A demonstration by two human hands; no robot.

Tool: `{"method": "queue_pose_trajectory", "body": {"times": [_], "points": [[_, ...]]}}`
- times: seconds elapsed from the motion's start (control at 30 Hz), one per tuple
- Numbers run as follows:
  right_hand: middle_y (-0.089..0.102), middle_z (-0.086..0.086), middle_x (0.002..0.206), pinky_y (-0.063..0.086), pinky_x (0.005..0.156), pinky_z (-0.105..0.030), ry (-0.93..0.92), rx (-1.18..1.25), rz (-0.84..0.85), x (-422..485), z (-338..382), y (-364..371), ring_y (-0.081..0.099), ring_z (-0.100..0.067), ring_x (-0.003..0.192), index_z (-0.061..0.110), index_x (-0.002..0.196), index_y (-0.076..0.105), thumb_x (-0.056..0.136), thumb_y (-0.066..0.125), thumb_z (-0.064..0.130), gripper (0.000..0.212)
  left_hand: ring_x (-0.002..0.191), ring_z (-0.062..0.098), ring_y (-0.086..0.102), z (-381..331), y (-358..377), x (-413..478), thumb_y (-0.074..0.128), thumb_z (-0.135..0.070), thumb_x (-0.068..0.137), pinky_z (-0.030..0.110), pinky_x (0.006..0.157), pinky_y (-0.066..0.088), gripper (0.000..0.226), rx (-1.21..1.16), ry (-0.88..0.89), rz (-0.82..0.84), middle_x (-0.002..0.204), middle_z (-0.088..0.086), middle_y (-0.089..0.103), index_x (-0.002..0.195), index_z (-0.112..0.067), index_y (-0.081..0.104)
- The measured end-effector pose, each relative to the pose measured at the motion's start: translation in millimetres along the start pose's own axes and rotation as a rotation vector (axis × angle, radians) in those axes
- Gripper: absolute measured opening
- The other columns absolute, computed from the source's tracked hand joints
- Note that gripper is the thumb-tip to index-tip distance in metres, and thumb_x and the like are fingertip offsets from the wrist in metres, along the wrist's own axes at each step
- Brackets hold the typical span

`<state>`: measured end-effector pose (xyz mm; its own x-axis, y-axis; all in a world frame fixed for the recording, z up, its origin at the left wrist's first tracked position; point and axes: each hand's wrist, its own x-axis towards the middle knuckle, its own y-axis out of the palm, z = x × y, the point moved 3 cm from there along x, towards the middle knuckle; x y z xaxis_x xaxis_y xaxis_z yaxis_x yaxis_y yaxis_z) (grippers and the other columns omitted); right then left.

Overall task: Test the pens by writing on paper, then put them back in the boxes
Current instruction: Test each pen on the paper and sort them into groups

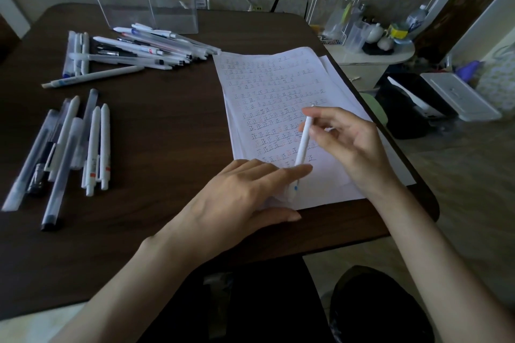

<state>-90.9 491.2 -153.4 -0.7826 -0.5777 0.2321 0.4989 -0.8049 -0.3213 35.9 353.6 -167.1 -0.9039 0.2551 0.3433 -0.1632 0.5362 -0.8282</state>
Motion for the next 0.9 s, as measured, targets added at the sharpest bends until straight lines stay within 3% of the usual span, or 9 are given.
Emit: {"method": "queue_pose_trajectory", "body": {"times": [0.1, 0.27, 0.53, 0.7, 0.8, 0.9], "points": [[0.071, -0.004, 0.097, 0.044, 0.079, -0.038, -0.011, -0.08, 0.038, 1, -1, 3, 0.061, -0.02, 0.093, 0.023, 0.108, 0.065, 0.08, 0.068, 0.025, 0.029, 0.102, 0.006, 0.055, 1, 0, 1, 0.051, -0.042, 0.089, 0.021, 0.091, 0.037, 0.045, -0.023, 0.027, -0.023, 0.106, -0.009, 0.064, 0.128, -0.02, 0.056], [0.07, -0.001, 0.097, 0.043, 0.079, -0.027, -0.029, -0.113, 0.065, 2, -1, 5, 0.061, -0.013, 0.092, 0.027, 0.105, 0.065, 0.078, 0.069, 0.027, 0.027, 0.099, 0.009, 0.057, 2, -2, -1, 0.054, -0.035, 0.09, 0.023, 0.088, 0.04, 0.039, -0.078, 0.029, -0.062, 0.102, -0.006, 0.065, 0.123, -0.016, 0.06], [0.062, 0.007, 0.096, 0.043, 0.071, -0.009, -0.007, -0.174, 0.114, 27, 15, 43, 0.058, -0.002, 0.086, 0.025, 0.105, 0.059, 0.089, 0.062, 0.02, 0.016, 0.1, 0.01, 0.056, 13, -14, -15, 0.048, -0.049, 0.085, 0.024, 0.089, 0.039, 0.052, 0.066, -0.089, -0.045, 0.107, -0.006, 0.064, 0.128, -0.02, 0.056], [0.06, 0.001, 0.096, 0.044, 0.074, -0.018, 0.04, -0.312, 0.324, 61, 33, 106, 0.058, -0.009, 0.089, 0.023, 0.108, 0.059, 0.092, 0.058, 0.028, 0.017, 0.109, 0.008, 0.053, 40, -53, -52, 0.045, -0.05, 0.088, 0.025, 0.093, 0.039, 0.051, 0.2, -0.195, -0.032, 0.114, -0.006, 0.063, 0.129, -0.022, 0.054], [0.059, 0.0, 0.095, 0.045, 0.076, -0.023, -0.021, -0.363, 0.426, 75, 43, 146, 0.057, -0.01, 0.088, 0.02, 0.109, 0.06, 0.092, 0.059, 0.028, 0.019, 0.109, 0.012, 0.054, 56, -71, -74, 0.045, -0.05, 0.088, 0.03, 0.093, 0.043, 0.049, 0.312, -0.246, -0.025, 0.113, -0.003, 0.064, 0.126, -0.021, 0.058], [0.057, 0.006, 0.085, 0.043, 0.068, -0.02, -0.106, -0.463, 0.464, 86, 48, 175, 0.055, -0.006, 0.078, 0.021, 0.112, 0.06, 0.092, 0.057, 0.029, 0.022, 0.113, 0.014, 0.053, 67, -83, -93, 0.044, -0.054, 0.088, 0.035, 0.095, 0.043, 0.048, 0.395, -0.289, -0.036, 0.114, -0.005, 0.062, 0.122, -0.024, 0.061]]}}
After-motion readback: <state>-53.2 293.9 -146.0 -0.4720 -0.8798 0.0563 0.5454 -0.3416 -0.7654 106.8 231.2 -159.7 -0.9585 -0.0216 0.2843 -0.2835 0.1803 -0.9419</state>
